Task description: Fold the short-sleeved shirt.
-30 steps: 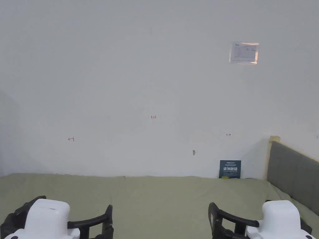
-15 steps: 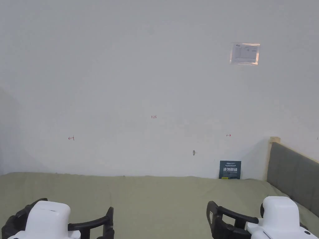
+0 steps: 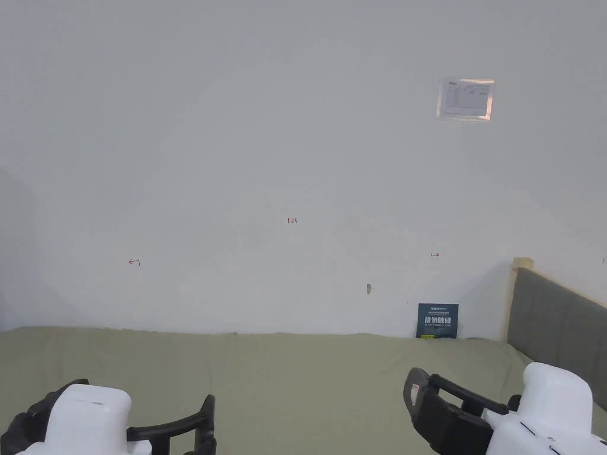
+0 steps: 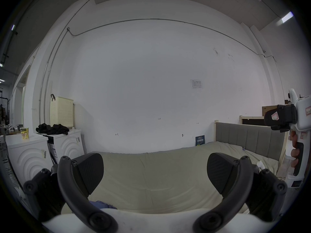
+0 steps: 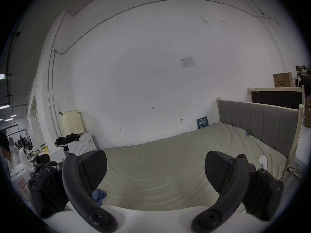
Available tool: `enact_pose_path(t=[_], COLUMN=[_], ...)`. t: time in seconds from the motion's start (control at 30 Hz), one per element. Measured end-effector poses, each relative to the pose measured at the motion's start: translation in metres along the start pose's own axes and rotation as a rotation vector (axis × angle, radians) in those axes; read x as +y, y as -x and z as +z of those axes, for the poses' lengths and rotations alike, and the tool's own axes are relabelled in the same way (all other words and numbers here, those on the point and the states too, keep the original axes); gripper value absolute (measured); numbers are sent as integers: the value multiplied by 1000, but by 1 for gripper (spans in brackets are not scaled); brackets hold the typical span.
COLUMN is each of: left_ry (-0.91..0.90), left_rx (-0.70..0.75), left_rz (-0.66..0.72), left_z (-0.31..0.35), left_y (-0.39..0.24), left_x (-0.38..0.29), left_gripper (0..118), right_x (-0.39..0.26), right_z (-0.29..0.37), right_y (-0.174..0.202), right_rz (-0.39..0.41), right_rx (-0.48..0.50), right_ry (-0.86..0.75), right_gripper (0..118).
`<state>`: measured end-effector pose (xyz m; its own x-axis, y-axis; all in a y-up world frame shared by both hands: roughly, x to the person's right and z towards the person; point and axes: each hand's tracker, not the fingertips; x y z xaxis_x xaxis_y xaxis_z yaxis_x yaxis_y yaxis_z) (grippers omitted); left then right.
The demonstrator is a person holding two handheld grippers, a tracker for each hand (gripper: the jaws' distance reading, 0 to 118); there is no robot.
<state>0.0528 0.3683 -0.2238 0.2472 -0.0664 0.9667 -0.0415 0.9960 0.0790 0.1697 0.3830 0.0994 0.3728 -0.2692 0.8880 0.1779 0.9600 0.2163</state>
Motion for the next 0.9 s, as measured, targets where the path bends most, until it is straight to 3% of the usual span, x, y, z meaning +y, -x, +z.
enact_pose_path(t=[0.2,0.37,0.6,0.7,0.77,0.9], left_ry=[-2,1,3,5,6,8], left_rx=[-2,-5,3,8,15,11], left_rz=[3,-2,-6,-10,-12,0], left_z=[-1,-2,-4,-5,-6,-8], left_y=[-2,-3,-4,-4,-3,-2], left_x=[0,-1,-1,-1,-1,-2], left_gripper=[118,118,118,118,118,118], right_x=[0,-3,1,-2,-4,-17], right_z=[-2,-3,-5,-6,-9,-16], right_y=[-8,-4,-8,-7,-2,8], right_rz=[-71,-24,-23,30,113,250], right_rx=[50,22,3,-5,8,-69], right_ry=[14,-7,3,1,18,-32], right_gripper=[116,116,116,116,116,116])
